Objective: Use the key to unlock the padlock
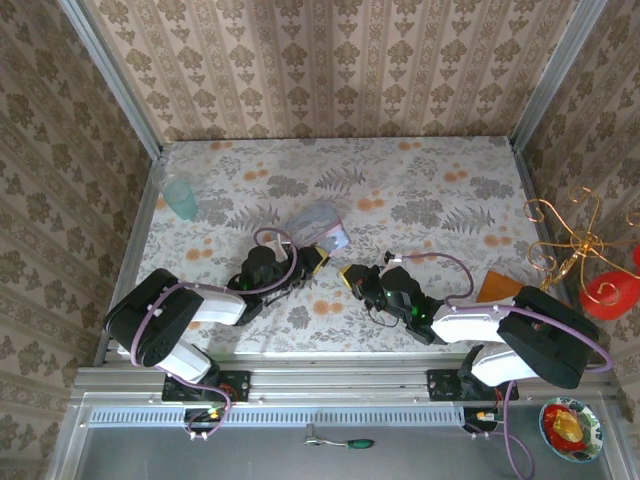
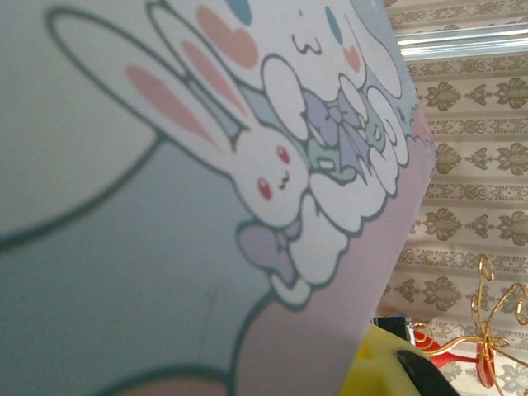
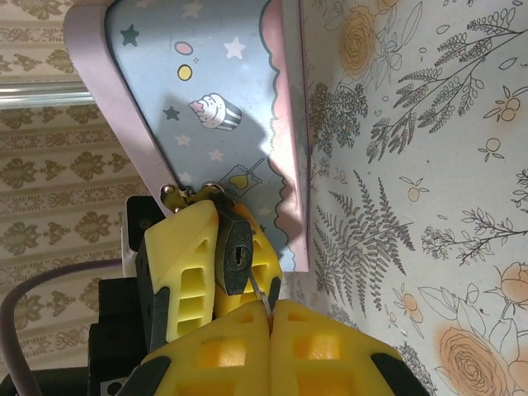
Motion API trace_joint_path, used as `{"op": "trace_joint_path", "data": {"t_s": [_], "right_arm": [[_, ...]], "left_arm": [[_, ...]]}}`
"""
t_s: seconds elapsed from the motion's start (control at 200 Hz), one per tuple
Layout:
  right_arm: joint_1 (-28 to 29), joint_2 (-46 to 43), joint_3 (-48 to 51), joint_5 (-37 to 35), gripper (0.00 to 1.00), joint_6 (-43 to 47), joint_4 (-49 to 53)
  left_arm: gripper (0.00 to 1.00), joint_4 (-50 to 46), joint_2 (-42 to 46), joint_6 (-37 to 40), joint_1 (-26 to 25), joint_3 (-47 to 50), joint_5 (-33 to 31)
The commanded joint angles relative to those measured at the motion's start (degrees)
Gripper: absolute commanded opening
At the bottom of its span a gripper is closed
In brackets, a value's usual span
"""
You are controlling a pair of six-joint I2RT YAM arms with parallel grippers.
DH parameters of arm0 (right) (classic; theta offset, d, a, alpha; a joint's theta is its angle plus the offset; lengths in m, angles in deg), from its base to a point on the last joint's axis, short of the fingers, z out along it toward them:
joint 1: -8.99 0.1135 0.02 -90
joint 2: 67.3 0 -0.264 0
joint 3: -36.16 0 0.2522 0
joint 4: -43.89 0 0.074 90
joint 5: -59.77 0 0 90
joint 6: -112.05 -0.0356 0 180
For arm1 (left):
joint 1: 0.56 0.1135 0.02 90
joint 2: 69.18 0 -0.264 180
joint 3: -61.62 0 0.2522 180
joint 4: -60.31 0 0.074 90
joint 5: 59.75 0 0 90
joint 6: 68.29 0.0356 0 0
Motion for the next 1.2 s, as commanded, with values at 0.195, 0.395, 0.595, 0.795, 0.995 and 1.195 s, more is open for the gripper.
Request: {"op": "trace_joint_path", "data": {"t_s": [0.195,0.395,0.595,0.795,0.995,1.195], "right_arm": [[0.51,0.51,-0.55,-2.94,0.0,-3.65,-3.47],[0.53,0.25,-0.51,-3.54,0.0,-3.38,-3.12],[0.51,0.25,-0.77,-3.47,0.0,-3.44,-2.65],[0.51,0.26,-0.75,-3.78,0.0,-3.6,-1.52],[0.6,0.24,-0.68,-3.82,0.0,-3.66,-0.92],[1.04,0.63,-1.65,-4.08,0.0,-2.95,-0.2]], "left_arm": [[0.0,7.68,-1.23,-2.25,-1.68,-0.12,-1.28],[0.0,7.72,-1.51,-2.22,-1.94,-0.3,-1.19],[0.0,7.88,-1.37,-2.22,-2.07,-0.39,-1.28],[0.0,7.73,-1.26,-2.38,-2.02,-0.22,-1.56],[0.0,7.83,-1.47,-2.28,-1.72,0.12,-1.91],[0.0,8.21,-1.3,-2.38,-1.01,0.51,-1.91]]}}
